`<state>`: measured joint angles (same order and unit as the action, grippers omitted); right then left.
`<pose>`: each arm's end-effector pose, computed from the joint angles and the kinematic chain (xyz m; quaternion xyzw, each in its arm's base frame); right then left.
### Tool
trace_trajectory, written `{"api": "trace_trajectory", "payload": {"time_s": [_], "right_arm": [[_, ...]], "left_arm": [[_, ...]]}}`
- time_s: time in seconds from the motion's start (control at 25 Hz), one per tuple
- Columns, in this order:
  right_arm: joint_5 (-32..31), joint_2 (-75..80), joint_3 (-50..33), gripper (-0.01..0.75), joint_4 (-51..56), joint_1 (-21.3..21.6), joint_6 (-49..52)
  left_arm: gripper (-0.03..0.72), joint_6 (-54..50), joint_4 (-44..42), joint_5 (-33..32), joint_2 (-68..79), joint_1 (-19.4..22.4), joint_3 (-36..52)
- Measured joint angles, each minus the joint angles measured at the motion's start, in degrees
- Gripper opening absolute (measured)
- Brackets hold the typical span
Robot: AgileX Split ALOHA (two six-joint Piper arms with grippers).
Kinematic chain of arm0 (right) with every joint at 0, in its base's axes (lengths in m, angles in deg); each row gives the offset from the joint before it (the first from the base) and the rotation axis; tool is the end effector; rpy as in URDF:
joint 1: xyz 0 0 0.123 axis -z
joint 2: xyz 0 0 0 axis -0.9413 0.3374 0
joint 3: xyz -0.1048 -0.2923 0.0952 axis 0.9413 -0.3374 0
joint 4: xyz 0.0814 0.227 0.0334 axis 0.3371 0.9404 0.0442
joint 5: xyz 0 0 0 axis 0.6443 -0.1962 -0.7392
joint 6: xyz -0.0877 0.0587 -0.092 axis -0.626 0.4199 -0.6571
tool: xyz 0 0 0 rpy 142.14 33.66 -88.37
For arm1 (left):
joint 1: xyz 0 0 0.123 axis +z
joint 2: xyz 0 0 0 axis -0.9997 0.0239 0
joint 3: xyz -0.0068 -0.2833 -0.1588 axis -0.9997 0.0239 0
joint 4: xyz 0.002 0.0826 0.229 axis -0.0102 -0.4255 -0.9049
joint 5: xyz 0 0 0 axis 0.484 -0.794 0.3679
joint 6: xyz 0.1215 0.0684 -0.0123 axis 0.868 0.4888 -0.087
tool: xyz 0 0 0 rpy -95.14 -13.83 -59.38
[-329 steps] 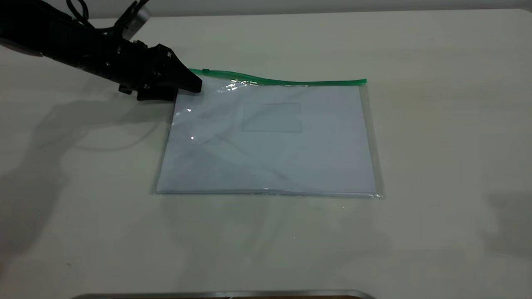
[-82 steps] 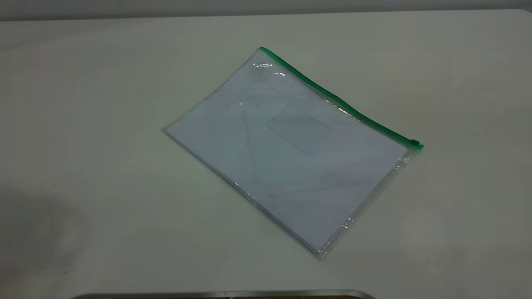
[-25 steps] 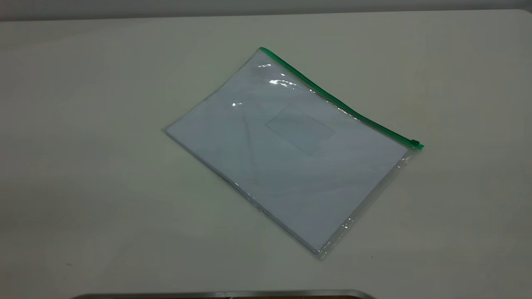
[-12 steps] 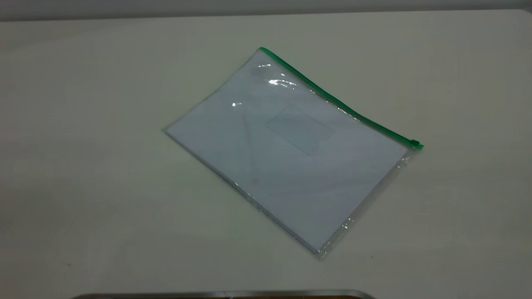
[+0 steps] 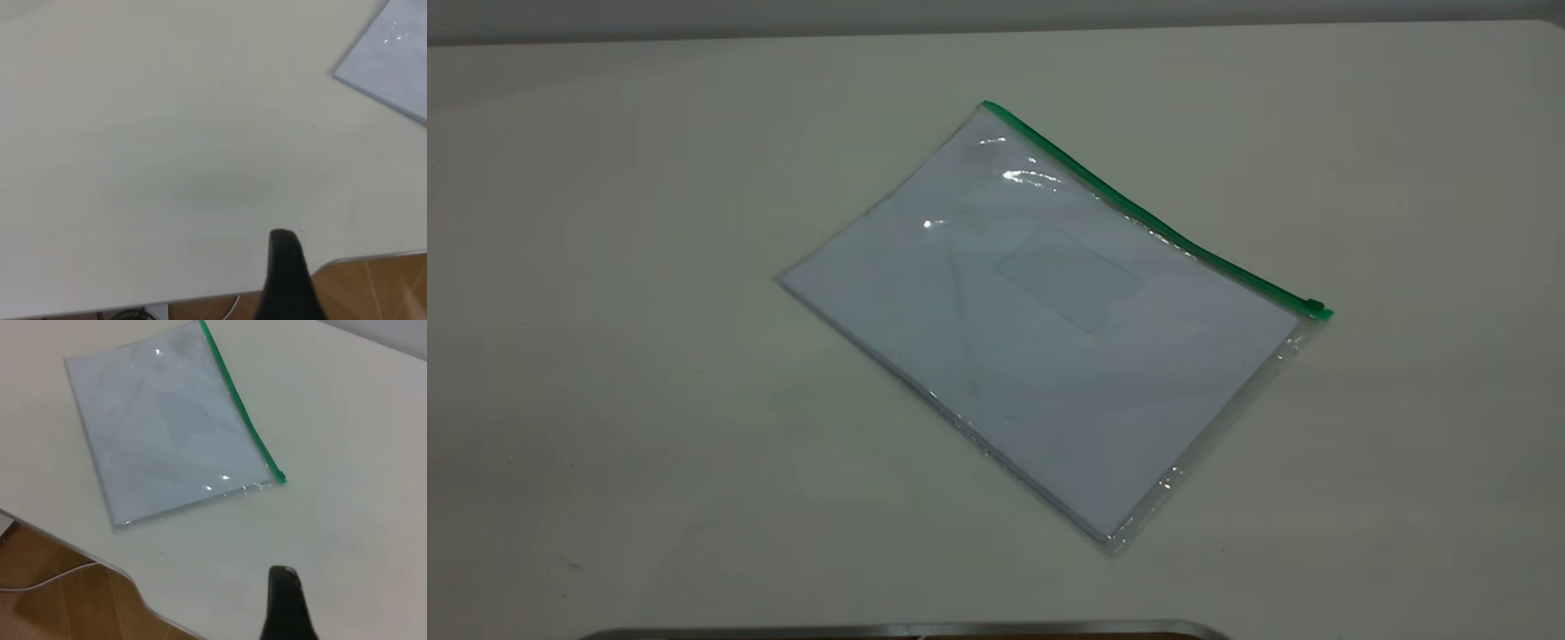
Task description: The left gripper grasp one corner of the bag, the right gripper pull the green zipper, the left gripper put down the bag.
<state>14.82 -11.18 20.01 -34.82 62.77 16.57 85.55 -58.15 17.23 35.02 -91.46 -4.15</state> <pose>-0.0215 0.0261 0.2369 -0.2127 0.8451 0.0616 0.4866 -0.0149 -0.0029 0.2378 0.0479 0.8685 -0.0123 0.4933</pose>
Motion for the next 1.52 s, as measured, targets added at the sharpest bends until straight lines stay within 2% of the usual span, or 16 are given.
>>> {"api": "trace_trajectory", "payload": {"time_s": [0.48,0.72,0.84,1.52], "right_arm": [[0.0,0.0,0.0,0.547,0.0,0.6,0.0],[0.0,0.0,0.0,0.547,0.11,7.97,0.0],[0.0,0.0,0.0,0.547,0.11,9.93,0.0],[1.03,0.0,-0.06,0.547,-7.37,10.17,9.89]], "left_arm": [[0.59,0.0,0.0,-0.11,0.0,0.02,0.0],[0.59,0.0,0.0,-0.16,0.0,0.02,0.0],[0.59,0.0,0.0,-0.16,0.0,0.02,0.0],[0.59,0.0,0.0,-0.16,0.0,0.02,0.0]]}}
